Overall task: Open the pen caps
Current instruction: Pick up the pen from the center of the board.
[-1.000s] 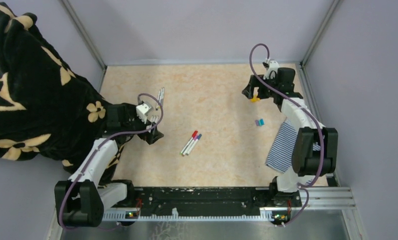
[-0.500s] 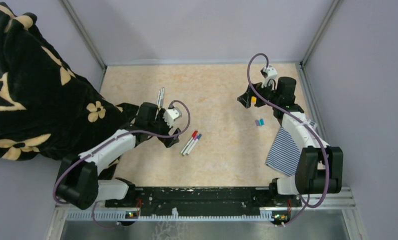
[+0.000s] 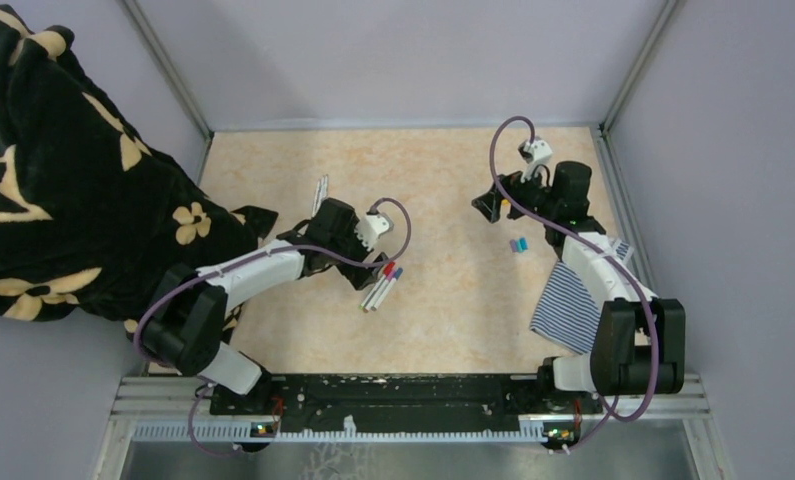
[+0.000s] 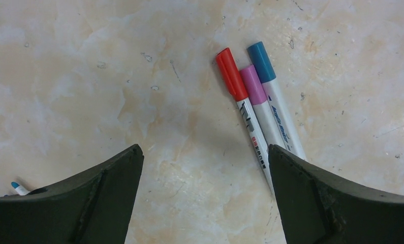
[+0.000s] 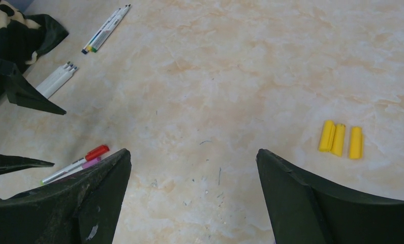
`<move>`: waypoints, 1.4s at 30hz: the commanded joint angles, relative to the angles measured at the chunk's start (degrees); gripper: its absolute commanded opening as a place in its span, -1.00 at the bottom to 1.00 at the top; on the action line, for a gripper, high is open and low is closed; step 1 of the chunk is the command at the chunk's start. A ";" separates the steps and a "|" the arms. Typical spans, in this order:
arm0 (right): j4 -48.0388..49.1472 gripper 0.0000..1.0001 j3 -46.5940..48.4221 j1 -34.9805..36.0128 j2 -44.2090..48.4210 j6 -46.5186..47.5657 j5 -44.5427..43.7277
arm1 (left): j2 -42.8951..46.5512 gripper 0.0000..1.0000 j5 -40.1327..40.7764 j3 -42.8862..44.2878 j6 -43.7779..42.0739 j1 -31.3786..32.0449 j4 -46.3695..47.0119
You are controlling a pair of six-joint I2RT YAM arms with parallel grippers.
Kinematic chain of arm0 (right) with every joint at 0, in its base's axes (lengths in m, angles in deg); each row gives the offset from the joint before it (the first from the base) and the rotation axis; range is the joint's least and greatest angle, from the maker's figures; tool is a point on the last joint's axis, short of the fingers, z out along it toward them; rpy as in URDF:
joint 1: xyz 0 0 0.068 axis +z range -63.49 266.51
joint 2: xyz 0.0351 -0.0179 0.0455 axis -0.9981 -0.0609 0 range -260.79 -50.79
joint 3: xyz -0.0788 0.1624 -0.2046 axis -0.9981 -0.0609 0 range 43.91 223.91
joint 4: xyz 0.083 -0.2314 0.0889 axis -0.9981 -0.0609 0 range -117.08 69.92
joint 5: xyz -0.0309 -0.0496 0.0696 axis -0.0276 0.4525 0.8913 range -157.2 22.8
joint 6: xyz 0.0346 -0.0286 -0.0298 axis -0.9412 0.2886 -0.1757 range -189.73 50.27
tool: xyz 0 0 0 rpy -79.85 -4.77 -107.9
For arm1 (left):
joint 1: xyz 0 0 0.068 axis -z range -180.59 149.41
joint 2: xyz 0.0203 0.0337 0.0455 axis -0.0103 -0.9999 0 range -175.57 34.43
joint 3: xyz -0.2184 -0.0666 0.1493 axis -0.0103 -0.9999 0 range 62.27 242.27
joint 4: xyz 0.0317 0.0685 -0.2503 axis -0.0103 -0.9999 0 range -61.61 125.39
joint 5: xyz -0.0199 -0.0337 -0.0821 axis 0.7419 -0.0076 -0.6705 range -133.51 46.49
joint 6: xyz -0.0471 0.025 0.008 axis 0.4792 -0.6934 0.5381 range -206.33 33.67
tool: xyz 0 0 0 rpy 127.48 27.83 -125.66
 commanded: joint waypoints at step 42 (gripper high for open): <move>7.50 0.89 -2.17 0.77 2.85 -1.03 4.66 | -10.64 -0.45 11.02 1.76 2.71 5.44 -0.28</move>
